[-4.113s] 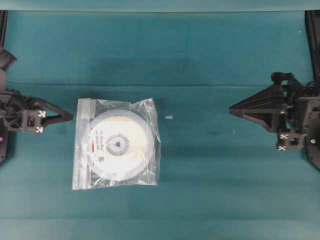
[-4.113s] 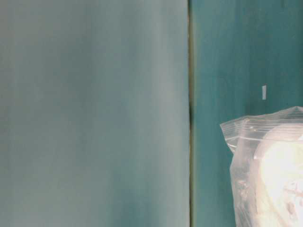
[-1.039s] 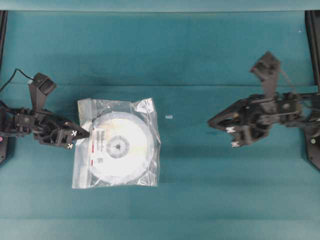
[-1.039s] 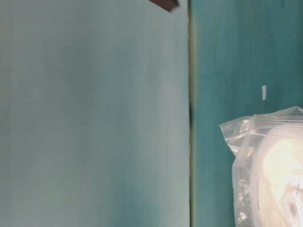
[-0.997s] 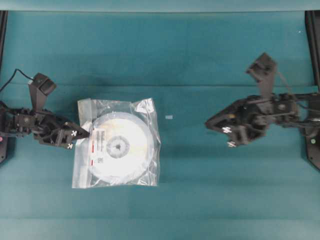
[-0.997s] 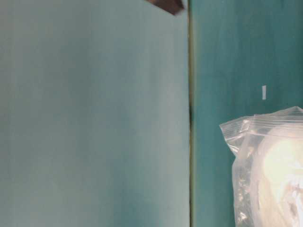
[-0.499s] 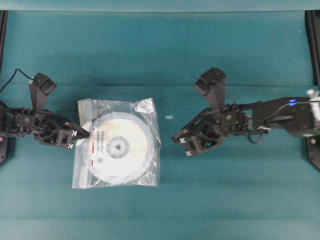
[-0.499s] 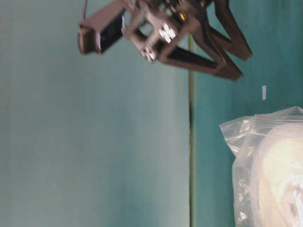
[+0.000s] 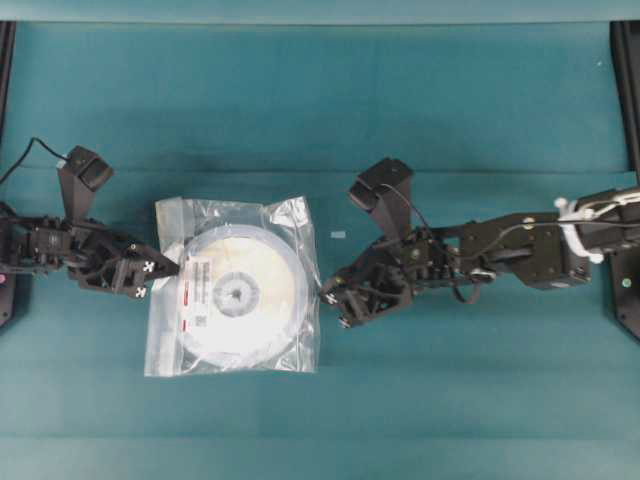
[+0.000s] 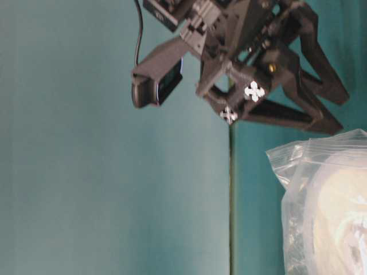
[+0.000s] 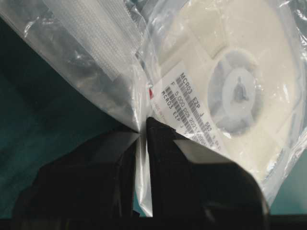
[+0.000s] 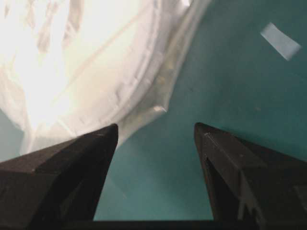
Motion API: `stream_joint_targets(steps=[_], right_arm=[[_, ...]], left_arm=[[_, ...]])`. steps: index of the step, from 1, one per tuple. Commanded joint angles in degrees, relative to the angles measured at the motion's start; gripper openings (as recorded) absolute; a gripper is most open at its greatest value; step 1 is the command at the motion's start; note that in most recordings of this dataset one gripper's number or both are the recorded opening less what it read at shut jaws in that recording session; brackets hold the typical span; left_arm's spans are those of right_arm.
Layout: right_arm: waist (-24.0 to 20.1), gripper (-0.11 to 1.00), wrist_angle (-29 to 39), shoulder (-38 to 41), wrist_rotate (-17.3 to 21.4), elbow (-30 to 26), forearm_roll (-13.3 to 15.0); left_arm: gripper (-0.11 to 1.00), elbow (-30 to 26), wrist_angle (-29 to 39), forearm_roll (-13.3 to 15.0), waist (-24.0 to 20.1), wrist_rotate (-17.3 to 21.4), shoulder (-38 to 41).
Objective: Take out the reel from the clear zip bag.
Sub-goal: 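Reach the right gripper into the bag opening toward the white reel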
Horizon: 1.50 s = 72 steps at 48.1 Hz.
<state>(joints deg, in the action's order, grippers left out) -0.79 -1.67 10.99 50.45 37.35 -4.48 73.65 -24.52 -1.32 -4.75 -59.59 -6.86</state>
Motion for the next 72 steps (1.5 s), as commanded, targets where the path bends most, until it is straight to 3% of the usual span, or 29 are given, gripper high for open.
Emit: stream_joint_targets(steps=[1,24,72], right_arm=[[-0.2,0.81,-0.2,0.7,0.4,-2.0,0.0],[1.1,0.81,-0.2,3.3,0.6,-6.9,0.0],[1.3,0.79,-0.1,6.2,2.3,-8.9,-0.4]], left_arm=[[0.1,-0.3,0.3,-0.3,-0.2,0.2,-0.4],[0.06,-0.2,0.3,-0.3,-0.2,0.2,-0.9],[0.06,-0.3,0.4,-0.2,-0.2,0.2,-1.2]])
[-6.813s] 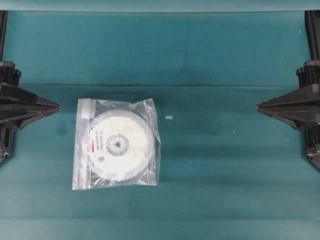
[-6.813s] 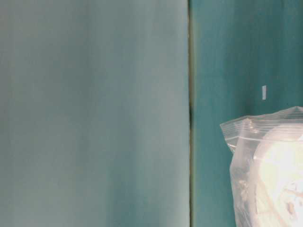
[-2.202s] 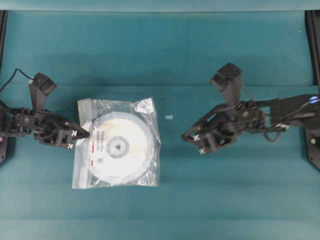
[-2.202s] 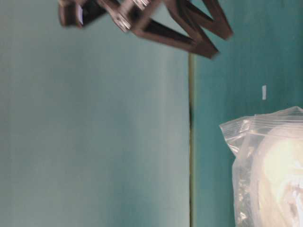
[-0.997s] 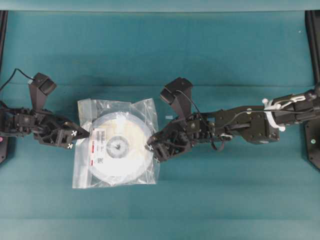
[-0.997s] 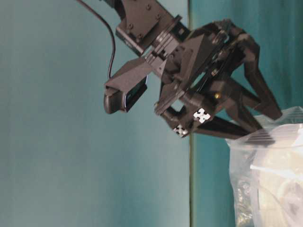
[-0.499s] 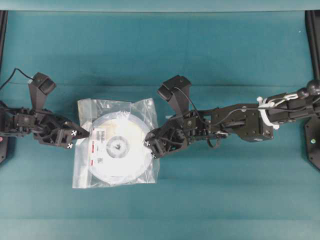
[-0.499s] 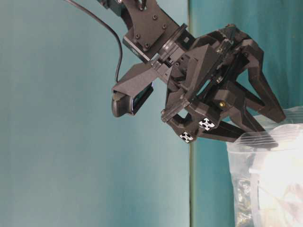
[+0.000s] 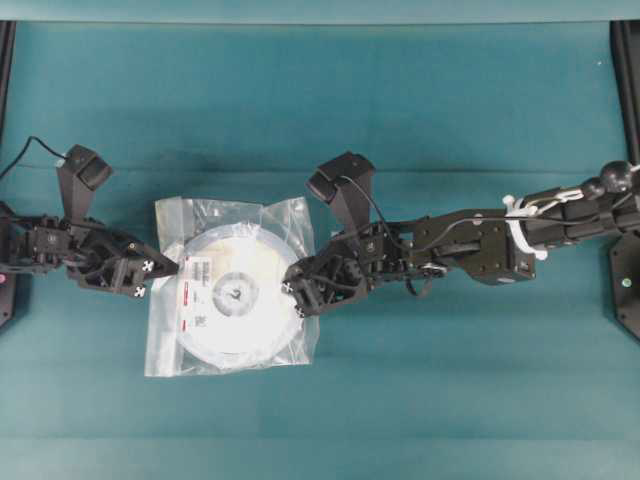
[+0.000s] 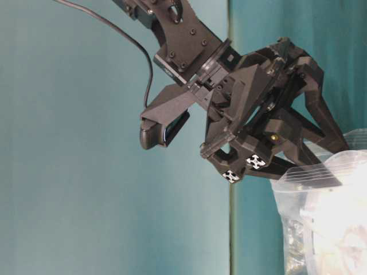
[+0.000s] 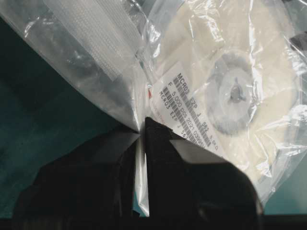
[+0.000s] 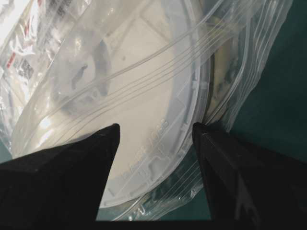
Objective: Take out the reel from the clear zip bag.
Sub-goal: 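Reach the right gripper into the bag opening toward the white reel, then grasp the white reel's rim inside the bag with the right gripper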
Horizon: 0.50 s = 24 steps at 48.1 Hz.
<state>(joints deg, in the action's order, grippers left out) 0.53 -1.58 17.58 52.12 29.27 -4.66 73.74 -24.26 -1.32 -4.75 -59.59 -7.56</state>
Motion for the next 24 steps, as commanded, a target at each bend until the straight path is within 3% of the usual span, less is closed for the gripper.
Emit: stream_joint_targets(steps=[1,11,24], right_arm=[[0.0,0.78,-0.2,-0.4,0.6,-0.9,-0.1],[0.0,0.66,-0.3,-0.2,0.6,-1.2,-0.2],[0.0,0.65,-0.3,0.3,0.6,-2.0,-0.2]], left_arm=[[0.06,-0.4,0.0,-0.3,-0.2,0.2,-0.5],[0.06,-0.4,0.0,-0.2,-0.2,0.1,-0.5],[0.06,-0.4,0.0,-0.3,-0.2,0.1,-0.5]])
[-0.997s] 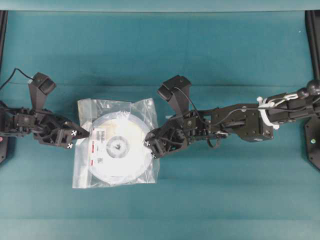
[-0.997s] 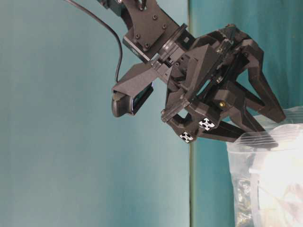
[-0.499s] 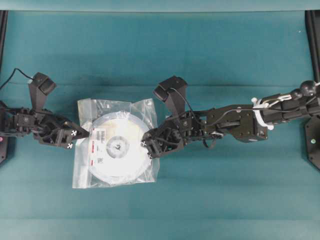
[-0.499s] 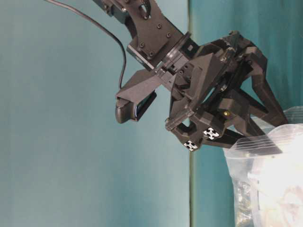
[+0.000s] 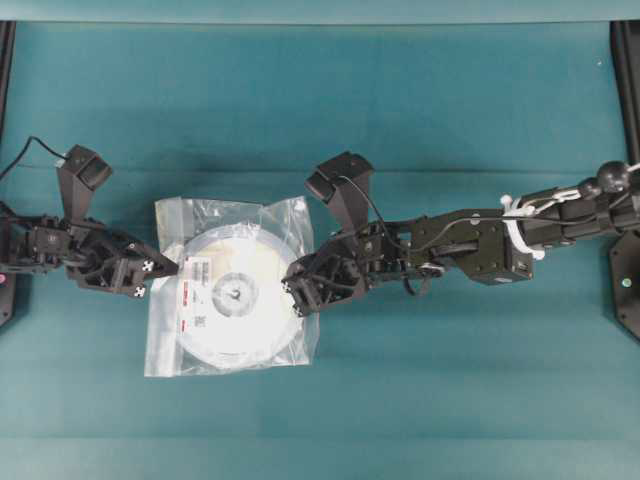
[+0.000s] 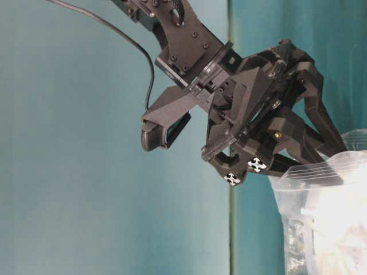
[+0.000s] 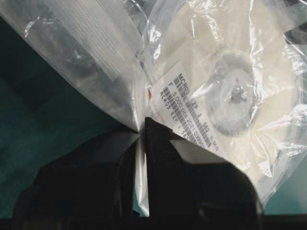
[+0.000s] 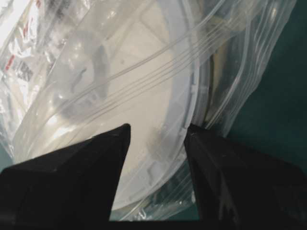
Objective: Take out the reel from the clear zip bag.
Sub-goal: 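Grasp the white reel's rim inside the bag with the right gripper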
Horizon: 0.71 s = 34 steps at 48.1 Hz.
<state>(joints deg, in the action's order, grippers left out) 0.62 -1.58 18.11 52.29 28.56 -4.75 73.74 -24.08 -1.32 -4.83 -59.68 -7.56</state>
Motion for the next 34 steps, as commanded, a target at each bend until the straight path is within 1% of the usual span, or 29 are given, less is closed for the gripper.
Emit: stream_joint_targets(steps=[1,10,15,18,20,23,24,26,28,34], right_arm=[[-0.1,0.65,-0.3,-0.2,0.4,-1.4,0.0],[-0.1,0.64,0.2,0.1,0.6,-1.6,0.0],[-0.1,0.61,1.4,0.2,1.8,-1.6,0.0],[-0.1,0.55,2.6,0.2,2.8,-1.6,0.0],[-0.2,0.49,3.7,0.2,3.4,-1.6,0.0],[-0.1,0.35,5.0,0.2,4.1,-1.4,0.0],[-0.1,0.29,5.2,0.2,4.2,-1.4,0.0],[-0.1,0.21,5.5,0.2,4.3,-1.2,-0.1],[-0.1,0.18,5.5,0.1,4.3,-1.1,0.0],[0.0,0.18,5.4,0.0,4.3,-0.8,-0.1]], left_arm=[[0.06,-0.4,-0.2,-0.2,-0.1,0.3,-0.5],[0.06,-0.4,-0.2,-0.3,-0.1,0.2,-0.5],[0.06,-0.4,-0.2,-0.3,-0.1,0.2,-0.5],[0.06,-0.4,-0.1,-0.3,-0.1,0.2,-0.5],[0.06,-0.4,-0.2,-0.3,-0.1,0.2,-0.5],[0.06,-0.4,-0.2,-0.2,-0.1,0.2,-0.5],[0.06,-0.4,-0.2,-0.2,-0.1,0.2,-0.5],[0.06,-0.4,-0.2,-0.3,-0.1,0.2,-0.5],[0.06,-0.4,-0.2,-0.2,-0.1,0.2,-0.5],[0.06,-0.4,-0.2,-0.3,-0.1,0.2,-0.5]])
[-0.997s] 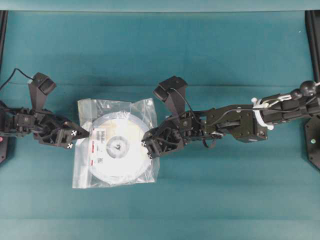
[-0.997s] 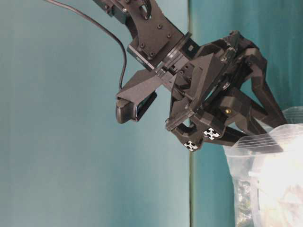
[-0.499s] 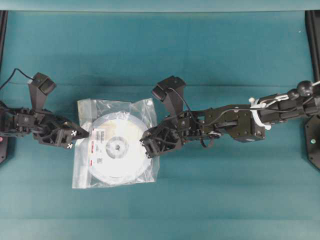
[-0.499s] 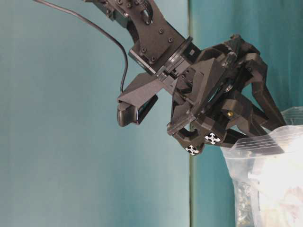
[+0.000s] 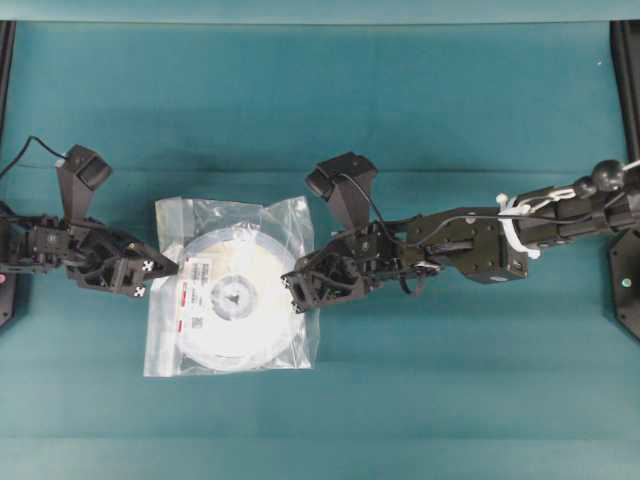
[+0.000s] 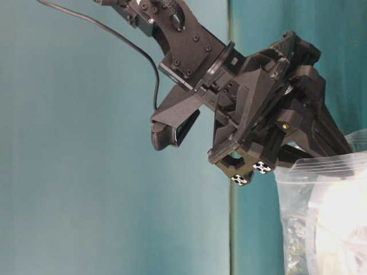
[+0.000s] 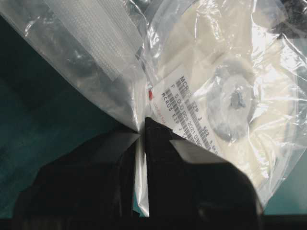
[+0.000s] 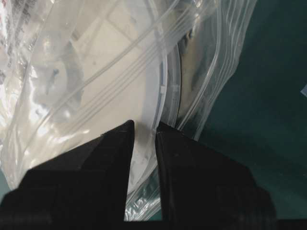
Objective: Take out the reel from the clear zip bag.
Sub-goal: 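Grasp the white reel's rim inside the bag with the right gripper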
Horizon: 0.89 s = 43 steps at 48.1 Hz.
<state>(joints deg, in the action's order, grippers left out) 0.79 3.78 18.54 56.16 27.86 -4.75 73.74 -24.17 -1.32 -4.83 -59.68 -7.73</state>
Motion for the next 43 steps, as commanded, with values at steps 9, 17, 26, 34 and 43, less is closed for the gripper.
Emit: stream_joint_targets(steps=[9,17,26,34,43], right_arm=[[0.0,0.18,0.2,-0.6,0.4,0.0,0.0],[0.1,0.18,0.5,-1.3,0.4,0.9,0.0],[1.0,0.09,0.5,-3.6,0.4,3.4,0.0],[1.3,0.08,0.2,-4.8,0.4,5.4,0.0],[1.3,0.08,0.1,-5.1,0.4,5.8,0.0]], left_arm=[[0.06,-0.4,-0.1,-0.3,-0.2,0.2,-0.4],[0.06,-0.4,-0.1,-0.2,-0.1,0.2,-0.6],[0.05,-0.1,1.2,-0.3,-0.1,0.1,-2.8],[0.0,-0.3,5.7,-0.2,-0.1,0.2,-6.6],[0.0,0.6,8.3,-0.2,-0.1,0.2,-8.6]])
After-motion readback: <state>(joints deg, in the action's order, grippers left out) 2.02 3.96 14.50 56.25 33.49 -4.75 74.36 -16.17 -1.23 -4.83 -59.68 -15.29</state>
